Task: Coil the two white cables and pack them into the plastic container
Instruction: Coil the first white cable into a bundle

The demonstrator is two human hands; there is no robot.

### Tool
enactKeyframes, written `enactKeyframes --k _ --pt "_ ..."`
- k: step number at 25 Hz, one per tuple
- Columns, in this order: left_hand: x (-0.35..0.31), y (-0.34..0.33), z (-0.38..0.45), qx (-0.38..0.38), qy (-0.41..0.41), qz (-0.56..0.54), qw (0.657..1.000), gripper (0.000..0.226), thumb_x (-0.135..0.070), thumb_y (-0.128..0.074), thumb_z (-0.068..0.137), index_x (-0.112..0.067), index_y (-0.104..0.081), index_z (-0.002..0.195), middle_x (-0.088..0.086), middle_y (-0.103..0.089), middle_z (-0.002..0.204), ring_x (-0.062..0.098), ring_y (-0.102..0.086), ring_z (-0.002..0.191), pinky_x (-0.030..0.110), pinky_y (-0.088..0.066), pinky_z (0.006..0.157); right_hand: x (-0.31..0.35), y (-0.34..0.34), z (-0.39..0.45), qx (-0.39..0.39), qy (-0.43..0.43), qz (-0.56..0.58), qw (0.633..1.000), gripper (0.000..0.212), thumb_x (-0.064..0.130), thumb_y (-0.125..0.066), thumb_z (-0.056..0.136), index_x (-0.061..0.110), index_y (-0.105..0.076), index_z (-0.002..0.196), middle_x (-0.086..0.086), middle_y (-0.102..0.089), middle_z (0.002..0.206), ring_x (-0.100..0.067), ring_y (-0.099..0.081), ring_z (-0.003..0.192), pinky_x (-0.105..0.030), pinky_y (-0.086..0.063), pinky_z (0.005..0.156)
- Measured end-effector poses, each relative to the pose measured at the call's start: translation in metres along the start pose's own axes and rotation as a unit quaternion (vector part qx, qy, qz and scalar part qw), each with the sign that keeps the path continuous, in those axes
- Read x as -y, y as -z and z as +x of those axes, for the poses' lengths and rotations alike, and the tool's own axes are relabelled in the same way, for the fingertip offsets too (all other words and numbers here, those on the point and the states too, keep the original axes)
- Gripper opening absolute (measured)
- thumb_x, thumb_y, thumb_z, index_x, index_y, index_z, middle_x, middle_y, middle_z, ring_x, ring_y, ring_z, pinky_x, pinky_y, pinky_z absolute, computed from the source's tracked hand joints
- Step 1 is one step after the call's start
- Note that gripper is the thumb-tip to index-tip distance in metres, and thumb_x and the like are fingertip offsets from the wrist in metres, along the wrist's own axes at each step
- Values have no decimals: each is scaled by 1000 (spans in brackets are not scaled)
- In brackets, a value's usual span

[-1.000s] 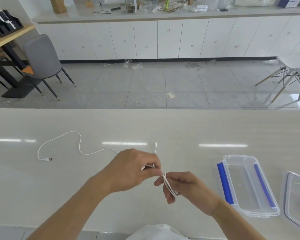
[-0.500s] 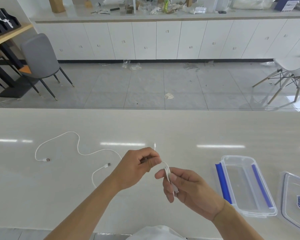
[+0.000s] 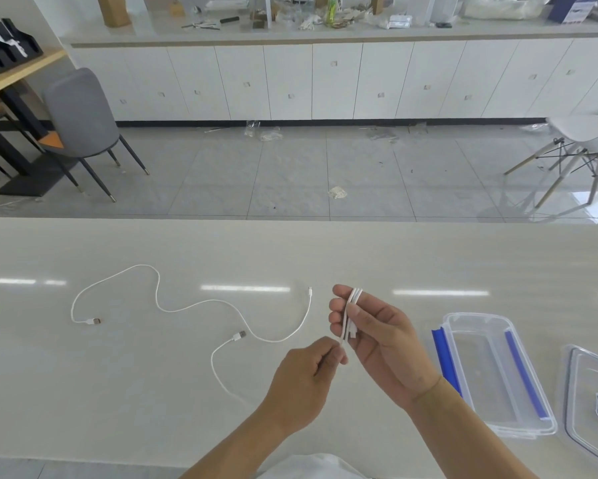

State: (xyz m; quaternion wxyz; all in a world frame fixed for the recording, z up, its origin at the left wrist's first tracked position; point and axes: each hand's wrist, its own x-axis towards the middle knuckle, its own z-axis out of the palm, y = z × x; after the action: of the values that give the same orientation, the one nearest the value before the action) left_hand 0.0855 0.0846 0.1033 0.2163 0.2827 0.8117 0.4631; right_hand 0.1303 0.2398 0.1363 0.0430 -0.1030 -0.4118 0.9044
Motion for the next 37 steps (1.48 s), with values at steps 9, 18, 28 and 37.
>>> enactKeyframes --k 9,18,28,37 --pt "-15 10 -5 34 3 173 984 20 -32 -43 101 -28 -60 93 -38 -53 61 2 -48 52 24 -29 52 -15 9 6 -49 34 -160 985 18 4 -59 96 7 -74 107 -11 -71 88 -23 -67 83 -28 -57 80" --pt "-29 46 -2 78 -65 284 953 22 -42 -41 98 -31 -60 101 -9 -61 74 14 -50 65 32 -42 62 -12 14 4 68 -27 -404 912 18 0 -52 100 -13 -58 89 13 -73 98 -7 -65 76 -19 -53 74" --pt "-47 96 13 113 -127 230 958 18 -46 -61 92 -30 -65 83 -15 -59 69 3 -50 63 12 -34 58 2 9 -16 175 -147 -336 914 31 21 -42 108 15 -72 109 3 -69 83 -16 -62 73 -18 -48 77" --pt "-33 88 24 99 -80 -42 991 17 -33 -63 96 -34 -67 79 0 -59 69 16 -46 60 16 -37 60 11 6 -23 207 -128 -195 950 35 36 -56 100 7 -70 114 0 -66 77 -17 -57 67 -24 -42 71"
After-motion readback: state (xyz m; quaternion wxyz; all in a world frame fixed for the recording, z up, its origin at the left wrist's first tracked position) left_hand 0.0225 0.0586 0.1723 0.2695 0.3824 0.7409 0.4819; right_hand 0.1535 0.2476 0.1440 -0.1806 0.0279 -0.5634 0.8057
